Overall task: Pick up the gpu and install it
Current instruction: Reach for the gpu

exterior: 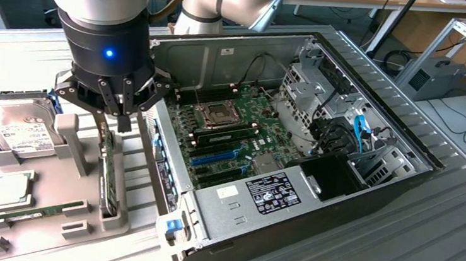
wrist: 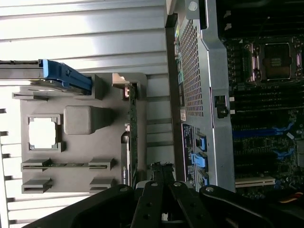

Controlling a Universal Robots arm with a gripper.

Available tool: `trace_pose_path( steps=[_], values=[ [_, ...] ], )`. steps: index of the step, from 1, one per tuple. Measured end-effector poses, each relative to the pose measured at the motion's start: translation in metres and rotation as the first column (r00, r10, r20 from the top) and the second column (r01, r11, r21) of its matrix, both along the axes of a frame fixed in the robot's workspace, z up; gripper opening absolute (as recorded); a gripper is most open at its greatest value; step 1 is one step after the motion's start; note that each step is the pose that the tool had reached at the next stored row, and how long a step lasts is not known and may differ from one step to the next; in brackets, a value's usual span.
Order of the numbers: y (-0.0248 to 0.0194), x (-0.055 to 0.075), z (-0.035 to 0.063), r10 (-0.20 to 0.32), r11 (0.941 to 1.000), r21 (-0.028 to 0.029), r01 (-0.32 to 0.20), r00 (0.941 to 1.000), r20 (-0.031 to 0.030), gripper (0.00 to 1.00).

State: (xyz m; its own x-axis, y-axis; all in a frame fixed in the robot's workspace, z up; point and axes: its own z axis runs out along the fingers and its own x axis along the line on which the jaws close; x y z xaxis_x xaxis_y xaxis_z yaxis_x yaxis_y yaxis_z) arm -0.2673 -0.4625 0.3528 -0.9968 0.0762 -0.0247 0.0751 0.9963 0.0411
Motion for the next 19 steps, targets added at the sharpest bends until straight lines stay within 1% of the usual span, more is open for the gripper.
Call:
trace_pose_path(
  steps=[19],
  values=[
    [-0.0052, 0.0000, -0.0021, 0.000, 1.0000, -0.0005, 0.000, 1.0000, 0.0000, 0.11]
  ],
)
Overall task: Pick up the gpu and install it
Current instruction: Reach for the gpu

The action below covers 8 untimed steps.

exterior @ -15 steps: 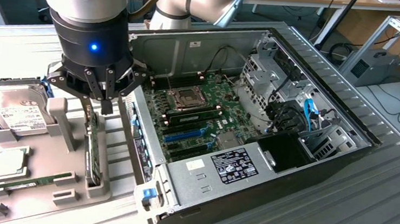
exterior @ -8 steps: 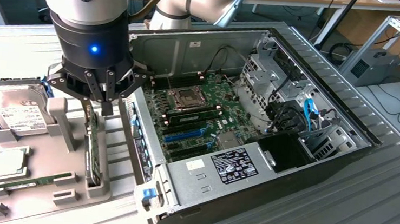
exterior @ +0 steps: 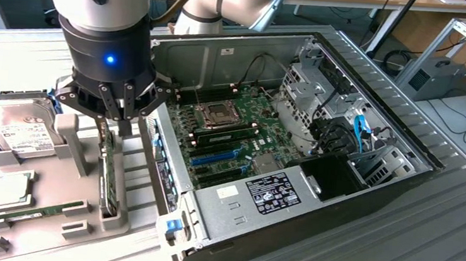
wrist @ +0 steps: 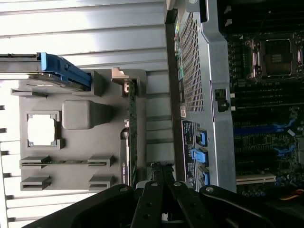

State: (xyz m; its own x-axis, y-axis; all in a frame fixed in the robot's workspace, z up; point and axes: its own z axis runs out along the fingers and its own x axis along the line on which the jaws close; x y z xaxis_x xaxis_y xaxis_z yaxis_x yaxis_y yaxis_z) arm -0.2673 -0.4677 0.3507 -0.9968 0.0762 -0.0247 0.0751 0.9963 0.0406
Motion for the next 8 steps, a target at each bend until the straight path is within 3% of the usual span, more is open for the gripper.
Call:
trace_pose_path(
  steps=[8],
  values=[
    [-0.0022, 0.0000, -0.0009, 0.000, 1.0000, -0.0002, 0.000, 1.0000, 0.0000, 0.11]
  ],
)
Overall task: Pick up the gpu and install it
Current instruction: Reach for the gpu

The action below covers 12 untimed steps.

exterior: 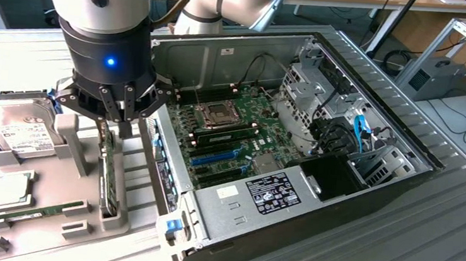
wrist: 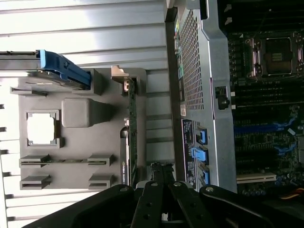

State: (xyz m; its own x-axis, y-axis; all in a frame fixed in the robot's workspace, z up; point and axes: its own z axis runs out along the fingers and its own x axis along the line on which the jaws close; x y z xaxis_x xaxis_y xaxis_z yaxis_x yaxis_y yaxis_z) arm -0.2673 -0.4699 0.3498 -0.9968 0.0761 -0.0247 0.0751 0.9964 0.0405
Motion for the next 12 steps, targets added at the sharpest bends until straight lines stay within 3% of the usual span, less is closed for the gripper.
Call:
trace_pose_path(
  steps=[12],
  values=[
    [-0.0039, 0.0000, -0.0013, 0.000, 1.0000, -0.0004, 0.000, 1.0000, 0.0000, 0.11]
  ],
)
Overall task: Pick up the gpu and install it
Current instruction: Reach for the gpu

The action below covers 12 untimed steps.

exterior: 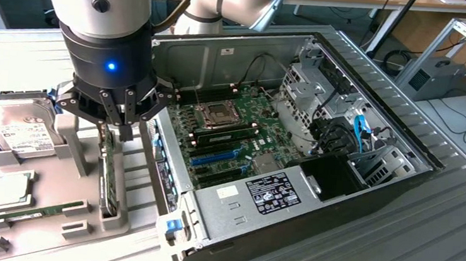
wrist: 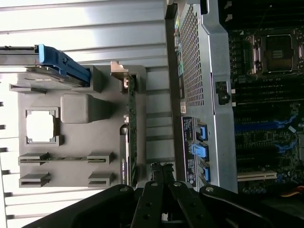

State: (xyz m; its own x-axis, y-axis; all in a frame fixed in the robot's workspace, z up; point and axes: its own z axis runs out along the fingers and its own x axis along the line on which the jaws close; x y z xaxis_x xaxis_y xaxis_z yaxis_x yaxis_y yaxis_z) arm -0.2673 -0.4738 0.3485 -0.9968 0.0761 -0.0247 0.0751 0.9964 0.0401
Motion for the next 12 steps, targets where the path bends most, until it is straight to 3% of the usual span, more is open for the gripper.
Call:
trace_pose_path(
  steps=[12],
  values=[
    [-0.0042, 0.0000, -0.0013, 0.000, 1.0000, -0.0006, 0.000, 1.0000, 0.0000, 0.11]
  ],
)
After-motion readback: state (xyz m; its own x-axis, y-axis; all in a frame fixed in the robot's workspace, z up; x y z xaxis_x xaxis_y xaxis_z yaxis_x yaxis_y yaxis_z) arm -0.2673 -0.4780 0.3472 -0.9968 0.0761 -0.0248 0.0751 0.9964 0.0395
